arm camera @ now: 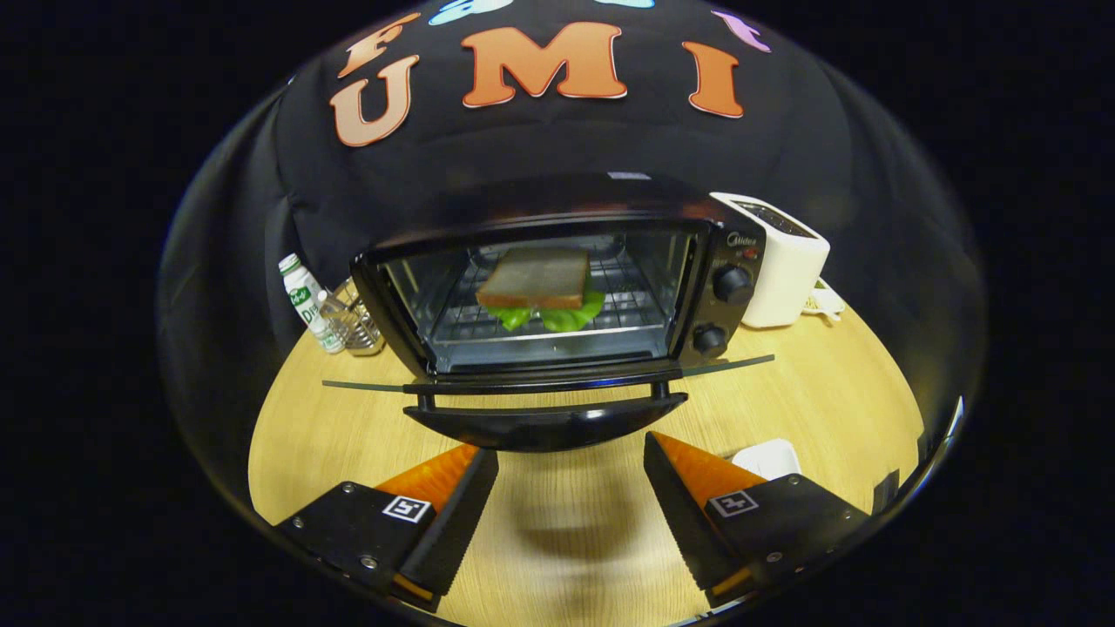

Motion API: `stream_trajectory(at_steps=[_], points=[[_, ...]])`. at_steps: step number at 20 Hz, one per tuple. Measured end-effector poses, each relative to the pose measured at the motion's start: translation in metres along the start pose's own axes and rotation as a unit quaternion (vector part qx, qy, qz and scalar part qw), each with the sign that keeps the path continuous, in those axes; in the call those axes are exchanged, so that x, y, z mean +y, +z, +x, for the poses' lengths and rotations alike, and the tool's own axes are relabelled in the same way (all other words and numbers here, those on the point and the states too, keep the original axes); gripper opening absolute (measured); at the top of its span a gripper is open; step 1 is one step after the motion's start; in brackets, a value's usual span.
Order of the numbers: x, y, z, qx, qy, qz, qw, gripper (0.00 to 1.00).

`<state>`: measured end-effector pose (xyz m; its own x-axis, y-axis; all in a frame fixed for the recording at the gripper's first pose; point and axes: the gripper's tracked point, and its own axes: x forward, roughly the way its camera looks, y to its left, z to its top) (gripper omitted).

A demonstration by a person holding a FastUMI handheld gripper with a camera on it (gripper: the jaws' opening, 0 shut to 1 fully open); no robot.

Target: Open the toaster oven, put the food inside, and close the toaster oven door.

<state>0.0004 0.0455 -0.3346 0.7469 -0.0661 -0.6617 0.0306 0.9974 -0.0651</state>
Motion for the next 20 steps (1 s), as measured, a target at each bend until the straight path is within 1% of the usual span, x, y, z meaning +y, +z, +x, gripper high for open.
stream_trajectory(at_steps=[5,8,11,16,20], points=[[-0.005,0.033,0.013,-0.026,-0.007,0.011,1.0,1.0],[-0.002,0.05,0.02,-0.037,-0.005,0.018,0.999,1.0],[-0.002,0.066,0.027,-0.049,-0.004,0.013,0.999,1.0],[0.004,0.08,0.033,-0.057,0.003,0.018,0.998,1.0],[0.002,0.084,0.023,-0.06,0.005,0.012,0.998,0.99]])
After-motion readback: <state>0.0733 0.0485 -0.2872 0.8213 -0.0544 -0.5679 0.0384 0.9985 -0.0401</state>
